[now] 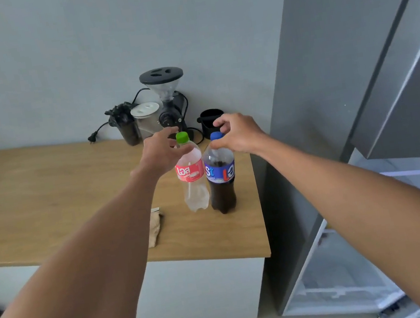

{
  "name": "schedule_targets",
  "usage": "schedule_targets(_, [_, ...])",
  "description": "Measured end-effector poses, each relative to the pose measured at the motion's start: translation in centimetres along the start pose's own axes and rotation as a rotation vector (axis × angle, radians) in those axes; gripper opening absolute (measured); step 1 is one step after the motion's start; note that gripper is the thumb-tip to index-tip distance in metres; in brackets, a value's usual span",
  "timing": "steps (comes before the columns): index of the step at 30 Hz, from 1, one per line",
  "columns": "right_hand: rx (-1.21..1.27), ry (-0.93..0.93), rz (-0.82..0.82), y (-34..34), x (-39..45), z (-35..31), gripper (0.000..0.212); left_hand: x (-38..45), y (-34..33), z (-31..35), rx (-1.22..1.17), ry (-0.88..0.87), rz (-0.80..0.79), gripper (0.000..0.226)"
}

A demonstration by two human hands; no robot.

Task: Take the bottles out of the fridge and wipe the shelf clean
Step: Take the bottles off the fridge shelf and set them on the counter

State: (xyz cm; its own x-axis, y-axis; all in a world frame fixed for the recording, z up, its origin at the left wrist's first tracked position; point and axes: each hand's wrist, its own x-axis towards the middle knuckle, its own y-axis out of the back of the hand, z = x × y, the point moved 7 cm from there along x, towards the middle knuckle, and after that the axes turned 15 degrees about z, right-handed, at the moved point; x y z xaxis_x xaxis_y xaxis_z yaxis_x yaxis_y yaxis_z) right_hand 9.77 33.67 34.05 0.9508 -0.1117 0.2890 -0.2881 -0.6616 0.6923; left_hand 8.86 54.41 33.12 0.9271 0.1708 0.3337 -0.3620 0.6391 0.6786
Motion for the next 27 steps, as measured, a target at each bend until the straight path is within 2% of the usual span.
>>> schedule_targets(3, [0.142,0.031,0.032,1.6,-3.1,0.8,0.071,-2.3,1.0,0.5,-0.008,0.003,0.061,0.072])
schedule_targets(7, [0.282,0.019,0.063,4.4,-8.6,2.0,0.068,-7.7,1.6,2.4,-0.069,-0.016,0.085,0.055])
schedule_targets(9, [0.318,0.002,0.07,6.2,-11.9,2.9,0.074,-11.3,1.3,4.0,-0.083,-0.034,0.071,0.049])
schedule_targets(14, [0.287,-0.005,0.11,12.2,-20.6,5.7,0.069,-21.1,-1.2,9.3,-0.112,-0.118,-0.018,0.051])
schedule_targets(19, [0.25,-0.092,0.164,17.9,-27.4,11.3,0.05,-29.1,-5.5,14.5,-0.134,-0.162,-0.139,0.049])
schedule_targets(23, [0.162,-0.145,0.154,20.6,-29.1,17.3,0.042,-31.6,-9.4,18.4,-0.159,-0.167,-0.16,0.052])
schedule_targets(27, [0.125,-0.243,0.16,21.9,-27.9,24.9,0.039,-31.5,-16.1,20.9,-0.167,-0.151,-0.222,0.05])
